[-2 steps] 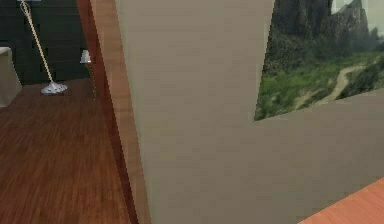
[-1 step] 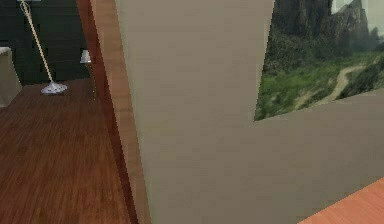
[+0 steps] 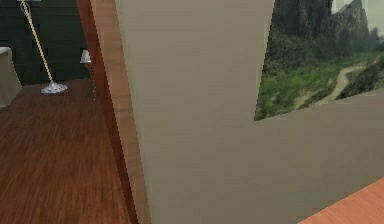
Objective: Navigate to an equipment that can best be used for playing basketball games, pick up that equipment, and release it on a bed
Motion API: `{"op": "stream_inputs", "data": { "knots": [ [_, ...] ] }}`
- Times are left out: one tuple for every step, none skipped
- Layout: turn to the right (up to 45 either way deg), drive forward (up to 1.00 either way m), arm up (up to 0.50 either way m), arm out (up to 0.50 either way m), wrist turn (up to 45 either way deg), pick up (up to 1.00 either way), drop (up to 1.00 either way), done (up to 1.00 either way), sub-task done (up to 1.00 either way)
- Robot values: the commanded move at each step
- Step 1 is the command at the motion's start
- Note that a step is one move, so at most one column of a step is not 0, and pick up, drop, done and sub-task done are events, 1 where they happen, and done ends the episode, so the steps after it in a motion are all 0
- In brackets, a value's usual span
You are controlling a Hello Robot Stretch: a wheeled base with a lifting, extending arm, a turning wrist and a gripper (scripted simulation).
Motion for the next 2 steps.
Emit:
{"op": "stream_inputs", "data": {
  "knots": [
    [0.0,0.0,0.0,0.0,12.0,0.0,0.0,0.0,0.0],
    [0.0,0.0,-0.3,0.0,0.0,0.0,0.0,0.0,0.0]
  ]
}}
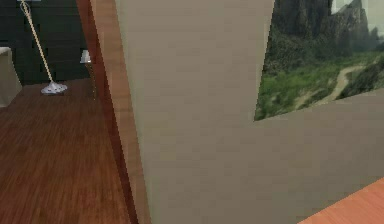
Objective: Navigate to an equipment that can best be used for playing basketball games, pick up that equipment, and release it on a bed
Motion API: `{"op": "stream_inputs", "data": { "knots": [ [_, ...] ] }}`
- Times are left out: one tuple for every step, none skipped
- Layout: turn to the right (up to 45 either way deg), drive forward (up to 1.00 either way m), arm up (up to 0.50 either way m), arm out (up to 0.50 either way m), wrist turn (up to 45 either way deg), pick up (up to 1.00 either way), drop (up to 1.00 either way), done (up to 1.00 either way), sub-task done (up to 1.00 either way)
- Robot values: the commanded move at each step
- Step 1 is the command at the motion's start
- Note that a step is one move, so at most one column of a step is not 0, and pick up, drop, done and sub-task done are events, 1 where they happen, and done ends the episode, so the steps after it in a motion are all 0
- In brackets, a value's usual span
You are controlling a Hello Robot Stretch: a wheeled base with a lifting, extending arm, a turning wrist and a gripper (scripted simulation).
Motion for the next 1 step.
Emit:
{"op": "stream_inputs", "data": {
  "knots": [
    [0.0,0.0,0.0,0.0,0.0,1.0,0.0,0.0,0.0]
  ]
}}
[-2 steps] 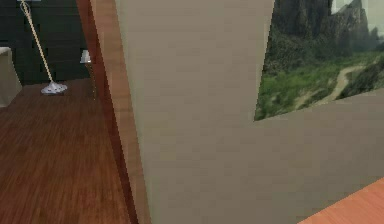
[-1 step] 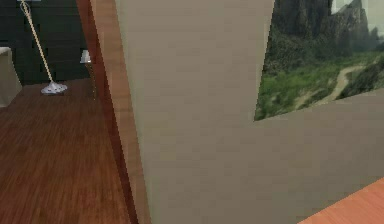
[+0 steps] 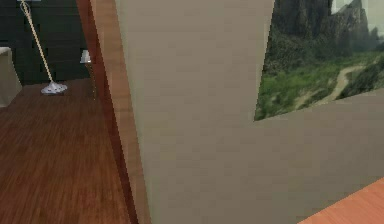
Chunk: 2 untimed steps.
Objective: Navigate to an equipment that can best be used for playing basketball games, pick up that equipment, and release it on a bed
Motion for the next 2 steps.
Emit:
{"op": "stream_inputs", "data": {
  "knots": [
    [0.0,0.0,0.1,0.0,0.0,0.0,0.0,0.0,0.0],
    [0.0,0.0,0.5,0.0,0.0,0.0,0.0,0.0,0.0]
  ]
}}
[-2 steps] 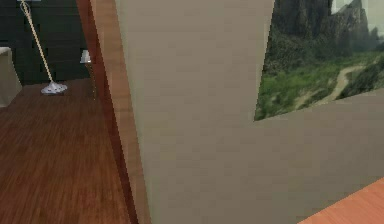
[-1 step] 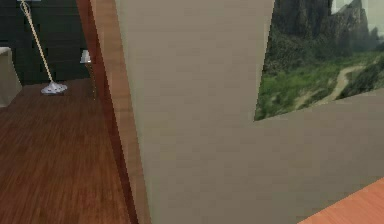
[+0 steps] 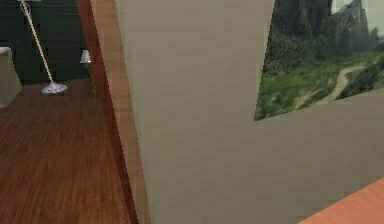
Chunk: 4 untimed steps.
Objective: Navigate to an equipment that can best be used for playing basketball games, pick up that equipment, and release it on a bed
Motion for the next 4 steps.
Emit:
{"op": "stream_inputs", "data": {
  "knots": [
    [0.0,0.0,0.4,0.0,0.0,0.0,0.0,0.0,0.0],
    [0.0,0.0,0.0,0.0,-45.0,0.0,0.0,0.0,0.0],
    [0.0,0.0,0.0,0.0,-45.0,0.0,0.0,0.0,0.0],
    [0.0,0.0,0.0,0.0,-6.0,0.0,0.0,0.0,0.0]
  ]
}}
